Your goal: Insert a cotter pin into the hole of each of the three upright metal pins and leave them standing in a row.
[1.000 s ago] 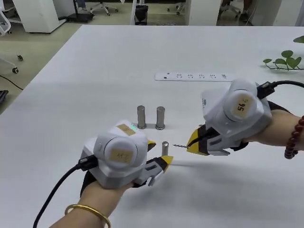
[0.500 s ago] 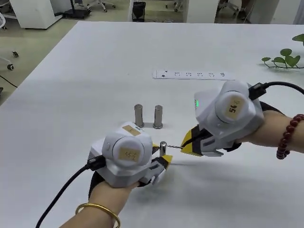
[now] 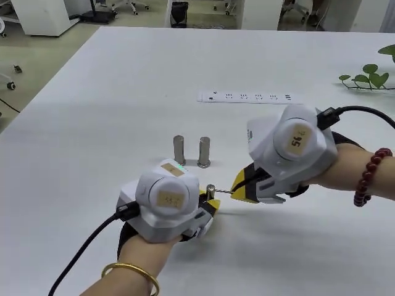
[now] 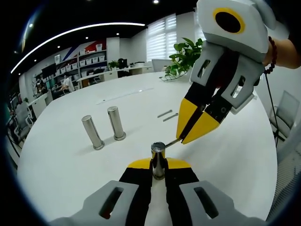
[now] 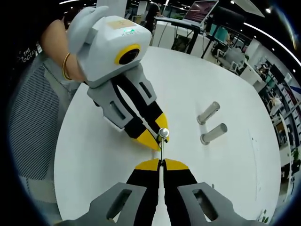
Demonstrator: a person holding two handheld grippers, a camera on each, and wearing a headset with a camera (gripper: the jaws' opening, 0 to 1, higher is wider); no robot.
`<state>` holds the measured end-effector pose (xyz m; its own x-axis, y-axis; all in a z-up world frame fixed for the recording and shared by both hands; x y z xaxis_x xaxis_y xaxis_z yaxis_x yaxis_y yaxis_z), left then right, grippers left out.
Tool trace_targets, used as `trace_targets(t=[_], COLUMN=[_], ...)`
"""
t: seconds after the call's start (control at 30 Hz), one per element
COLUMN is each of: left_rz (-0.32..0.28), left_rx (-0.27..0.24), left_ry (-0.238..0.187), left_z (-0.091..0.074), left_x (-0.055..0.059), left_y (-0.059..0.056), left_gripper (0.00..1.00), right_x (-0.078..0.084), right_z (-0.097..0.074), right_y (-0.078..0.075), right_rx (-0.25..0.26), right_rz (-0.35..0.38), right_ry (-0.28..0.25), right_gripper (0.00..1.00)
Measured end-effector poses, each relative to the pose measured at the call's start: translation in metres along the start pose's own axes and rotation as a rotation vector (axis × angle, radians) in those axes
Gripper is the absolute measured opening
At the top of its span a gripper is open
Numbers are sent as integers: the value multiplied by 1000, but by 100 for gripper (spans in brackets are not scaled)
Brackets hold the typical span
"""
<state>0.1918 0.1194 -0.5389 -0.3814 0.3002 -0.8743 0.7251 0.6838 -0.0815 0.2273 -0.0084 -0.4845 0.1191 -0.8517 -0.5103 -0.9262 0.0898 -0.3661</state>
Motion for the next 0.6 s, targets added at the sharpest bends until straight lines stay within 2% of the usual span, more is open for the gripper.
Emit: trace_targets(t=[0.27, 0.4, 0.6], left_rz=[5, -19, -21], left_rx=[-26, -39, -54], left_ry=[-7, -16, -20], left_z=[1, 2, 2], left_x=[2, 2, 3], left_y=[-3, -4, -5], left_gripper=[6, 6, 6], right_x=[-2, -4, -7], right_z=[0, 0, 2], right_y=[1, 1, 1], right_rx=[2, 5, 5], right_rz=[16, 21, 17], right_ry=[-4, -11, -23], right_gripper=[0, 0, 0])
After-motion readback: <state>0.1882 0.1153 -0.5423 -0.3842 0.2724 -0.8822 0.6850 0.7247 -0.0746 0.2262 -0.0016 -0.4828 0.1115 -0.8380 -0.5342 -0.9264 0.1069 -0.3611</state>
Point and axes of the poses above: the centre of the closed fingertips' face, and the gripper's own axes: z roughly forward along the fingers, y roughly to its left, x roughly out of its underside, the point moved 10 cm from there along -z, roughly backward along the fingers, and after that the axes turned 10 degrees about x, right-handed, at the moved point
